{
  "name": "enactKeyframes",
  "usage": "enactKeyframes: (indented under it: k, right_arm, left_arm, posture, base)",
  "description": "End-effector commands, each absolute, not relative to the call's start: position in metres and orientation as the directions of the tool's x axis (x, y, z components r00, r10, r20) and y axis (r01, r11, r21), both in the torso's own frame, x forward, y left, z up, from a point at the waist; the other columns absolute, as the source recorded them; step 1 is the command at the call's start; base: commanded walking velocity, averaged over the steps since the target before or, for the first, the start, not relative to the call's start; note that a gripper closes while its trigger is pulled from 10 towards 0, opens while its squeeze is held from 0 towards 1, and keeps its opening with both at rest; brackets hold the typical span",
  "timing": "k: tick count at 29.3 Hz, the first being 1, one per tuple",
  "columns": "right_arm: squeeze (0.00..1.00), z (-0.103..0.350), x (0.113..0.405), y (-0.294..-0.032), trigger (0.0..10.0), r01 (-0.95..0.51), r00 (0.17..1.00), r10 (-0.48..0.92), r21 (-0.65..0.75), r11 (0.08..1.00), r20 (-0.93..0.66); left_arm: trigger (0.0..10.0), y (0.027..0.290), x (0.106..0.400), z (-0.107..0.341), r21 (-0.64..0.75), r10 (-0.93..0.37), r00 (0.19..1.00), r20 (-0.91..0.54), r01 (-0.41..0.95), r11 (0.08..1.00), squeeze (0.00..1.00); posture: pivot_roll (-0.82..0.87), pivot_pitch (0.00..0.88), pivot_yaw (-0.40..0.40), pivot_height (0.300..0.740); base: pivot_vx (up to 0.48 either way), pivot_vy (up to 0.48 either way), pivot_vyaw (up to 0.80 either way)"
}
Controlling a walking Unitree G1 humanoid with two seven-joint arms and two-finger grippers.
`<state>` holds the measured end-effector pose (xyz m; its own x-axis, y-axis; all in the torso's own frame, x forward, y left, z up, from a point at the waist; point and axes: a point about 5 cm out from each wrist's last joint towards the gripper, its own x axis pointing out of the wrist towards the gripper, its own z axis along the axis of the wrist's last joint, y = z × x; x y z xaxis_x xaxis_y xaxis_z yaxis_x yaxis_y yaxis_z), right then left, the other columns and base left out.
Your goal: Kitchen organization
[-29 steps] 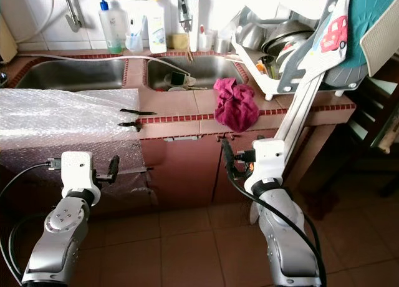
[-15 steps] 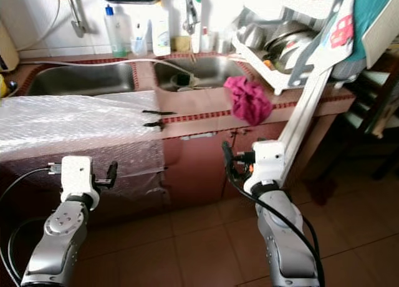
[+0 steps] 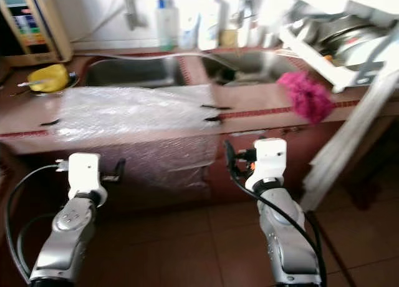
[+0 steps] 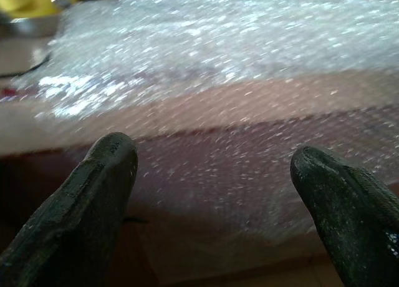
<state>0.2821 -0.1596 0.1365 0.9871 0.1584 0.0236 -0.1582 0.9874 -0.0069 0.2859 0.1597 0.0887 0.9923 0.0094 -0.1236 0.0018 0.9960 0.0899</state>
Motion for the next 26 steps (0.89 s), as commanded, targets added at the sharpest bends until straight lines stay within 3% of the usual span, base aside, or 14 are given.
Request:
enactKeyframes:
  k: [1,14,20,26]
  right_arm:
    - [0.00,0.142,0.285,-0.161,10.0,-0.147,0.988,0.147,-0.010,0.989,0.045]
    - [0.00,0.142,0.285,-0.161,10.0,-0.150,0.988,0.150,-0.010,0.989,0.048]
    - [0.00,0.144,0.287,-0.162,10.0,-0.148,0.988,0.148,-0.007,0.989,0.054]
    - [0.00,0.148,0.288,-0.164,10.0,-0.124,0.990,0.124,0.006,0.992,0.065]
  left_arm:
    - [10.0,0.162,0.287,0.088,0.106,0.014,0.993,-0.121,-0.001,0.994,0.00]
    - [10.0,0.157,0.289,0.087,0.099,-0.012,0.994,-0.111,0.023,0.995,0.00]
    - [10.0,0.157,0.291,0.086,0.084,-0.013,0.993,-0.117,0.023,0.996,0.00]
    - [10.0,0.146,0.294,0.094,0.044,-0.109,0.991,-0.078,0.112,0.993,0.00]
  posture:
    - [0.03,0.000,-0.010,0.740]
    - [0.03,0.000,-0.016,0.740]
    - [0.03,0.000,-0.017,0.740]
    - [0.02,0.000,-0.018,0.740]
  base:
    - [0.000,0.000,0.79]
    - [0.000,0.000,0.76]
    - [0.000,0.000,0.00]
    - [0.000,0.000,0.00]
